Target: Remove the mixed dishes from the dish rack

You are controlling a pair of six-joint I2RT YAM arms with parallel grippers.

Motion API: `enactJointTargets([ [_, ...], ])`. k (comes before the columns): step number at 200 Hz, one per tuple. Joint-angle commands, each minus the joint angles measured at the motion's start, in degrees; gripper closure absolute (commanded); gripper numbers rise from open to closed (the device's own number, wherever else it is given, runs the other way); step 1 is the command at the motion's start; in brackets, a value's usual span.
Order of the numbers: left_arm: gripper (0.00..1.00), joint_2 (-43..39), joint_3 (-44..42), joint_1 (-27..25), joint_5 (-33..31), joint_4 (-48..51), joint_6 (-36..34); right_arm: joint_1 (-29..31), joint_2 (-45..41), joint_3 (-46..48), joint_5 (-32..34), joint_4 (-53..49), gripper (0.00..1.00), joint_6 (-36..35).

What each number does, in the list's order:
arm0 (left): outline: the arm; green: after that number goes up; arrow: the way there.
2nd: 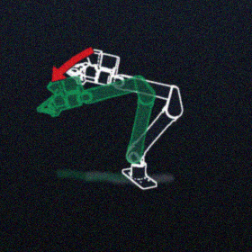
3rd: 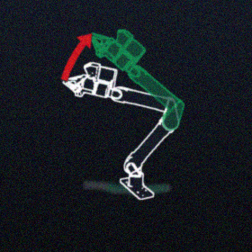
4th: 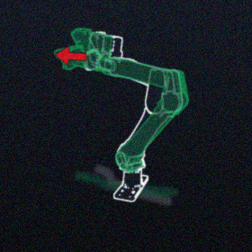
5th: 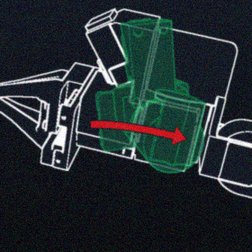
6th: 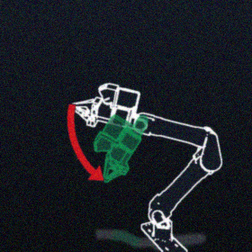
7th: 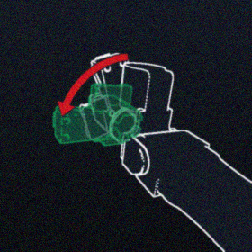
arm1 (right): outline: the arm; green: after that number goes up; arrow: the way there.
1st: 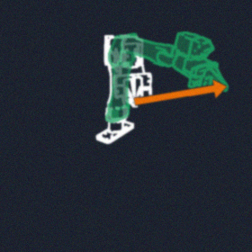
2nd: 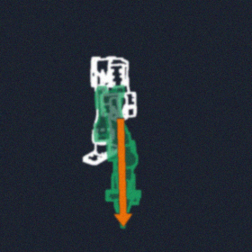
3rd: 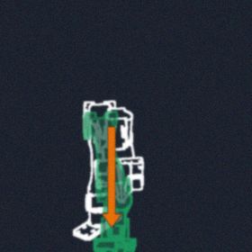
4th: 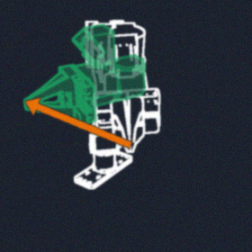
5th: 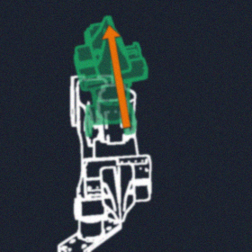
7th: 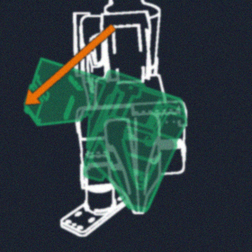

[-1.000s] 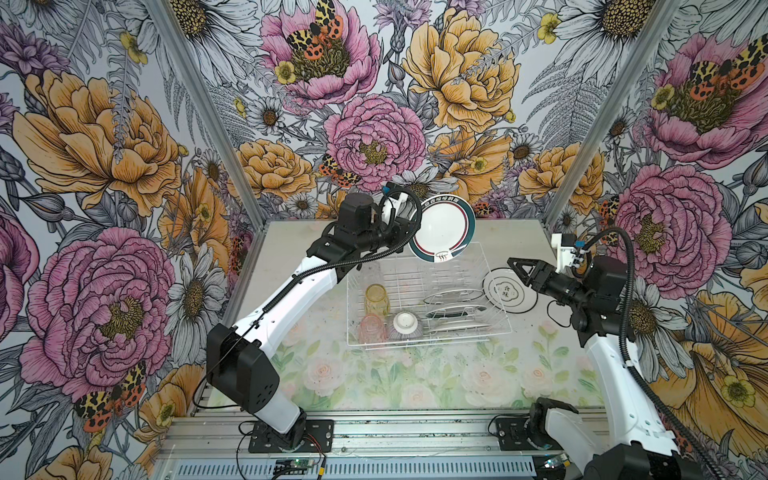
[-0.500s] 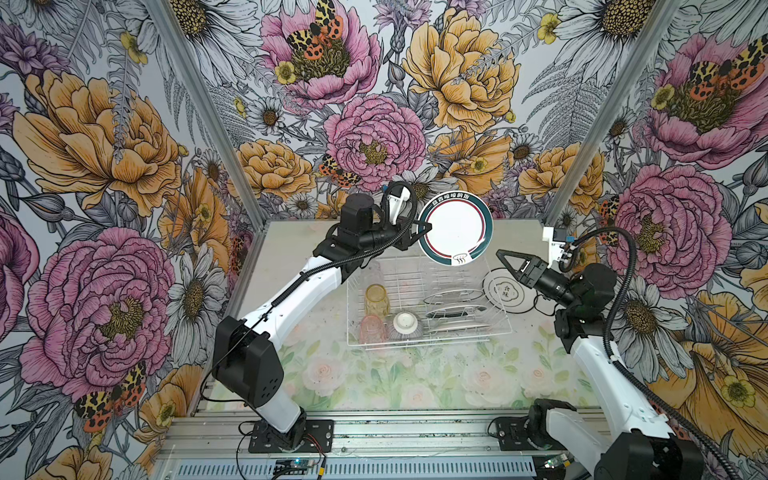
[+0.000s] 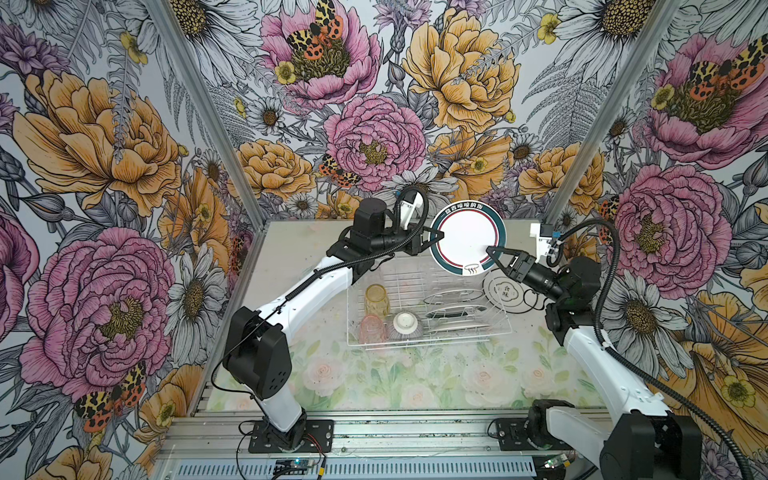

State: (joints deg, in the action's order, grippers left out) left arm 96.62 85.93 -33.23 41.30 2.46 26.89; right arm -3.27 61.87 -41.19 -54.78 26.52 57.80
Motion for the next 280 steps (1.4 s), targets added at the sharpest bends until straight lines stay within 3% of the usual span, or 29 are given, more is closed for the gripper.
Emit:
enactJointTargets([
  [1, 0.98, 1.4, 2.0, -0.6, 2.5, -3.3, 0.9, 0.8, 0.6, -2.6, 1.3, 2.1, 0.63, -0.4],
  [27, 0.98, 2.1, 2.3, -0.9, 3.0, -3.7, 1.2, 1.2, 1.0, -3.0, 1.5, 2.1, 0.74, -0.5],
  [98, 0.96, 2.7, 2.5, -1.0, 3.6, -3.7, 1.3, 2.1, 0.6, -4.2, 2.1, -1.9, 0.93, -2.8],
  [130, 0.85, 2.5, 2.5, -1.3, 3.7, -3.8, 1.2, 2.3, 0.3, -4.9, 2.5, -3.2, 1.00, -3.2],
  [174, 0.66, 0.7, 0.9, -1.7, 4.2, -3.5, -1.0, 1.9, -0.2, -7.0, 4.2, -8.4, 1.00, -5.9],
  [193, 0.63, -1.1, 0.0, -1.7, 4.2, -2.3, -2.6, 0.6, -0.3, -9.0, 5.3, -13.2, 1.00, -8.7],
  [208, 0.63, -3.2, -0.3, -1.7, 0.7, 3.6, -6.9, -2.1, -0.5, -10.8, 6.0, -16.6, 1.00, -10.1],
  [230, 0.63, -6.8, -1.6, -1.7, -9.5, 13.8, -14.0, -7.9, -0.9, -13.2, 7.7, -23.2, 1.00, -12.8],
  [249, 0.63, -10.9, -5.6, -0.8, -15.9, 17.0, -15.3, -13.0, -1.2, -15.2, 12.3, -33.3, 1.00, -19.1],
  [280, 0.63, -17.6, -12.0, 2.2, -22.4, 20.1, -15.6, -21.1, 0.2, -12.7, 15.2, -38.0, 1.00, -22.0],
])
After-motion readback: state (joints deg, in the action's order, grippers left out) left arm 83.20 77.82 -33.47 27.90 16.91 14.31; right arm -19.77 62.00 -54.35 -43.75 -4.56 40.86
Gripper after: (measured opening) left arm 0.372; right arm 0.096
